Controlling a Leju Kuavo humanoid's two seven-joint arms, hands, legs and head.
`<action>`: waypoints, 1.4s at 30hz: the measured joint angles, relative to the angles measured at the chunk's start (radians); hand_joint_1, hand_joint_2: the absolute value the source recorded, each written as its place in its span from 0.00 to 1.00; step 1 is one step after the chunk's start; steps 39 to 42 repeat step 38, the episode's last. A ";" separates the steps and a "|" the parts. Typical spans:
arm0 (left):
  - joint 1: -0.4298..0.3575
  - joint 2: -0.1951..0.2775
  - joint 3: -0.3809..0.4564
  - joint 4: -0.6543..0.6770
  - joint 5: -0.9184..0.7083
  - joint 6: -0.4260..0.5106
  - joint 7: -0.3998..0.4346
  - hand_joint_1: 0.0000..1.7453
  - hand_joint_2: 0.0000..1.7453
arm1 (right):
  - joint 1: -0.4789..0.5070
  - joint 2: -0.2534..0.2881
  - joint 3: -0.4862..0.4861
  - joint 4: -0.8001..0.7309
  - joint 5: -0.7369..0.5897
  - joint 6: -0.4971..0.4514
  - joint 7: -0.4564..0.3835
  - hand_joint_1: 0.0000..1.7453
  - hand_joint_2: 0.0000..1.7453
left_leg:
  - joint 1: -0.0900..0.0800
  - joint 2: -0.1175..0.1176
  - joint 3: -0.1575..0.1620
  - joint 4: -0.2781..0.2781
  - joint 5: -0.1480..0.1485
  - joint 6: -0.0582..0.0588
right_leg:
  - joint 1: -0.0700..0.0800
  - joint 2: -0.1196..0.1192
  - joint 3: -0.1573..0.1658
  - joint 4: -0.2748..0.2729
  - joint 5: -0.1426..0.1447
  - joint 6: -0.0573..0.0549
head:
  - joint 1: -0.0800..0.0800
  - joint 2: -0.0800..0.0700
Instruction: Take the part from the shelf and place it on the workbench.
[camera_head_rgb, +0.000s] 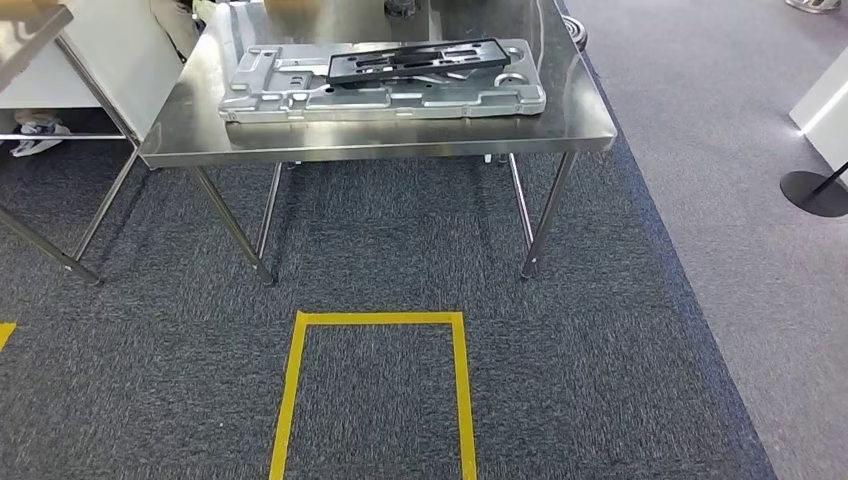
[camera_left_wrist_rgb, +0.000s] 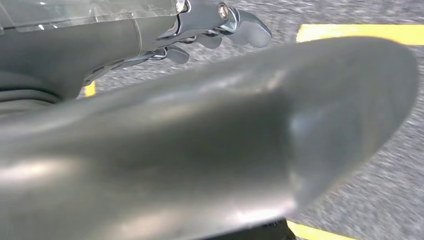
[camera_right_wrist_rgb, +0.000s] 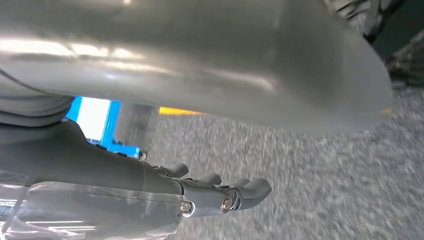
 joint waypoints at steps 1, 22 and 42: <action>0.000 0.000 0.000 0.000 0.001 0.003 0.007 0.00 0.00 | 0.000 0.000 -0.006 0.000 -0.007 0.002 -0.002 0.00 0.00 | -0.001 0.000 0.034 -0.029 0.031 0.004 | 0.001 0.000 -0.012 0.002 0.008 0.002 | 0.000 0.000; -0.010 -0.002 0.000 0.000 0.010 0.006 0.059 0.00 1.00 | -0.009 0.005 -0.110 0.001 -0.044 -0.021 0.047 0.00 0.75 | -0.020 0.004 0.173 -0.307 0.059 0.047 | -0.004 0.006 0.013 0.020 -0.021 0.036 | 0.003 0.000; 0.005 0.005 -0.067 -0.001 0.078 -0.016 0.079 0.00 0.67 | 0.001 0.006 -0.096 -0.002 -0.090 -0.016 0.040 0.00 0.67 | -0.015 0.003 0.172 -0.314 0.067 0.031 | 0.003 0.005 0.009 0.025 -0.021 0.023 | 0.004 0.000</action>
